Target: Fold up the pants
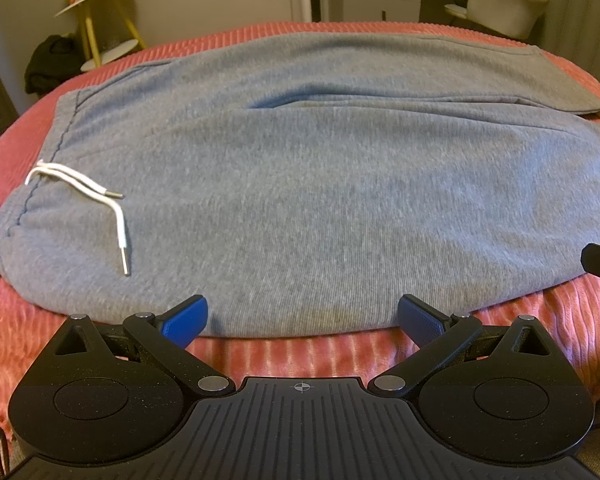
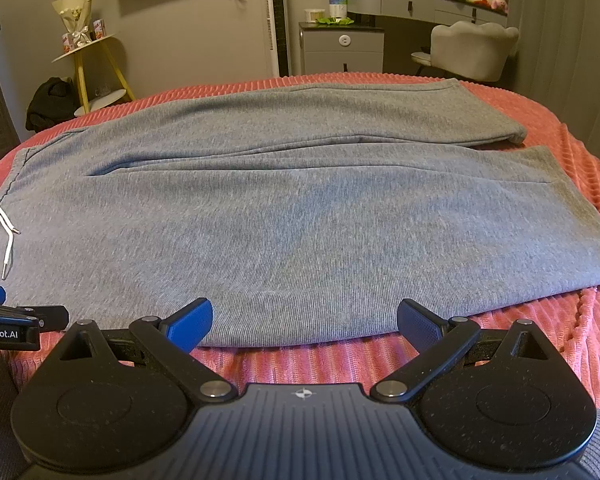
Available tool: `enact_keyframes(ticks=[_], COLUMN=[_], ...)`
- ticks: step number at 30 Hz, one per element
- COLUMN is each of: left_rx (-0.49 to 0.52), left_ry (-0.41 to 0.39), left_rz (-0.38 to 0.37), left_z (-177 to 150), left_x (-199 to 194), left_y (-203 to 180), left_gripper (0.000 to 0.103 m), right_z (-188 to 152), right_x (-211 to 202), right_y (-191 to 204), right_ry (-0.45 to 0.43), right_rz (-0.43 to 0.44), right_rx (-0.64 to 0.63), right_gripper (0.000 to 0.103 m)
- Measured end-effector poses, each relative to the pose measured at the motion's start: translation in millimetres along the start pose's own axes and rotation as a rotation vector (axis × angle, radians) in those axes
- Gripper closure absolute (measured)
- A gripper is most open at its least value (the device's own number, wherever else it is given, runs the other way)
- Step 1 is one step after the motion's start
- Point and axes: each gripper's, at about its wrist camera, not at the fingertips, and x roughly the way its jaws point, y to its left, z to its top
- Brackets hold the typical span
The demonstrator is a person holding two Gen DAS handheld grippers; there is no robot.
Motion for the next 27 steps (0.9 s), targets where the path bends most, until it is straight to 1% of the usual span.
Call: enact_keyframes(ticks=[27], left_rx=[-0.005], left_ry=[0.007], left_rz=[-0.004], left_z=[-0.7], left_x=[0.5], left_y=[-2.8], left_gripper=[0.000], right_z=[2.0], right_x=[-1.9], right_y=[-1.0], right_ry=[-0.003], right_rz=[0.000], right_rx=[0.002], right_gripper=[0.004])
